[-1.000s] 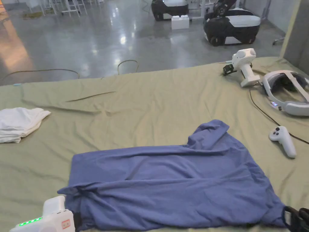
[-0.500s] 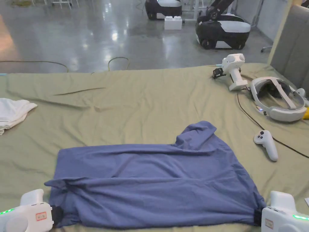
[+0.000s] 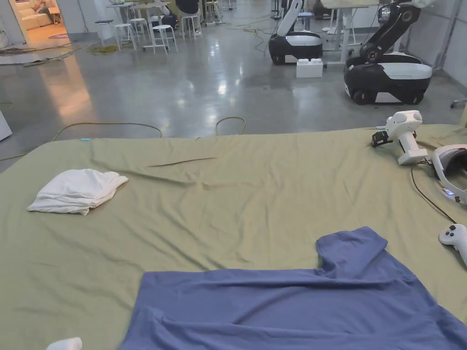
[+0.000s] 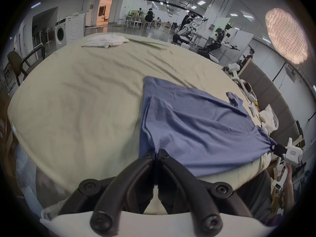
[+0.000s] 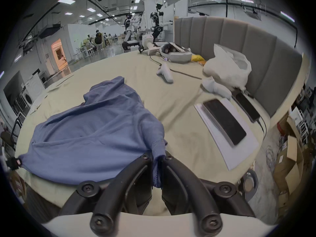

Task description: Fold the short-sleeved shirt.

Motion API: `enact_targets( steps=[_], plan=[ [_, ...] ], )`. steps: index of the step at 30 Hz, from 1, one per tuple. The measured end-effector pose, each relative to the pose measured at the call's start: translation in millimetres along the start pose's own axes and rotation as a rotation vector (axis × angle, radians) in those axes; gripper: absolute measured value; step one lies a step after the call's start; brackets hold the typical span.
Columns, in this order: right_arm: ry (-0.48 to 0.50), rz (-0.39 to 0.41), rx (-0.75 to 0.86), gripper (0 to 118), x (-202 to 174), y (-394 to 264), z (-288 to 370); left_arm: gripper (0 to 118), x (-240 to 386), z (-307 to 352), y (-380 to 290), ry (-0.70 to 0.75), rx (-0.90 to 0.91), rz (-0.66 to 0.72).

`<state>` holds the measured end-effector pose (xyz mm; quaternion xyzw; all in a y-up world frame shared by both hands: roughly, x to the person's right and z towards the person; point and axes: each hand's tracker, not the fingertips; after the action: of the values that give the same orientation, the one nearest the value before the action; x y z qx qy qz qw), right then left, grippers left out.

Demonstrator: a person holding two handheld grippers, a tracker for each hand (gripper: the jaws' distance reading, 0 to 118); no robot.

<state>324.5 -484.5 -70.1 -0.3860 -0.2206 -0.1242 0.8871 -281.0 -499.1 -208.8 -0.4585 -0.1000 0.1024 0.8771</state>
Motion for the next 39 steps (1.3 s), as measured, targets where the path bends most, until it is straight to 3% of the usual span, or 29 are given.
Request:
enact_targets(
  steps=[2, 3, 4, 5, 7, 9, 12, 19, 23, 26, 28, 29, 30, 33, 39],
  plan=[
    [0.000, 0.000, -0.023, 8, 5, -9, 6, 4, 0, -1, -15, 0.004, -0.032, -0.024],
    [0.008, 0.007, -0.030, 15, 6, -13, 6, 12, 0, -3, -20, 0.003, -0.030, -0.035],
    [0.012, 0.017, -0.036, 36, 6, -16, 5, 34, -2, -4, -25, -0.015, -0.028, -0.051],
    [0.002, 0.036, -0.063, 66, 6, -18, 3, 65, -3, -5, -25, -0.037, -0.028, -0.046],
    [-0.028, 0.038, -0.059, 80, 8, -18, 3, 85, -5, 1, -24, -0.023, -0.004, -0.017],
    [0.011, 0.000, -0.008, 80, 13, -14, 15, 105, -3, 22, -17, -0.032, 0.105, 0.008],
    [0.064, -0.002, 0.088, 80, 12, 5, 40, 104, 14, 69, 3, -0.027, 0.300, 0.000],
    [0.296, 0.044, 0.504, 80, -12, 56, 141, 104, 98, 202, 29, 0.069, 0.884, -0.240],
    [0.278, 0.132, 0.657, 79, -44, 67, 194, 104, 140, 238, 22, 0.204, 0.982, -0.278],
    [0.313, 0.168, 0.721, 59, -56, 67, 218, 99, 155, 246, 12, 0.225, 0.998, -0.302],
    [0.316, 0.200, 0.758, 26, -65, 65, 230, 71, 161, 251, 9, 0.202, 0.978, -0.354],
    [0.311, 0.215, 0.762, 8, -68, 65, 233, 44, 162, 252, 7, 0.199, 0.974, -0.369],
    [0.317, 0.224, 0.765, 0, -71, 64, 235, 7, 165, 254, 6, 0.204, 0.973, -0.381],
    [0.349, 0.250, 0.783, 0, -75, 63, 239, 0, 171, 257, -1, 0.223, 1.022, -0.414],
    [0.366, 0.264, 0.792, 0, -84, 66, 236, 0, 169, 254, 3, 0.136, 1.021, -0.382]
  ],
)
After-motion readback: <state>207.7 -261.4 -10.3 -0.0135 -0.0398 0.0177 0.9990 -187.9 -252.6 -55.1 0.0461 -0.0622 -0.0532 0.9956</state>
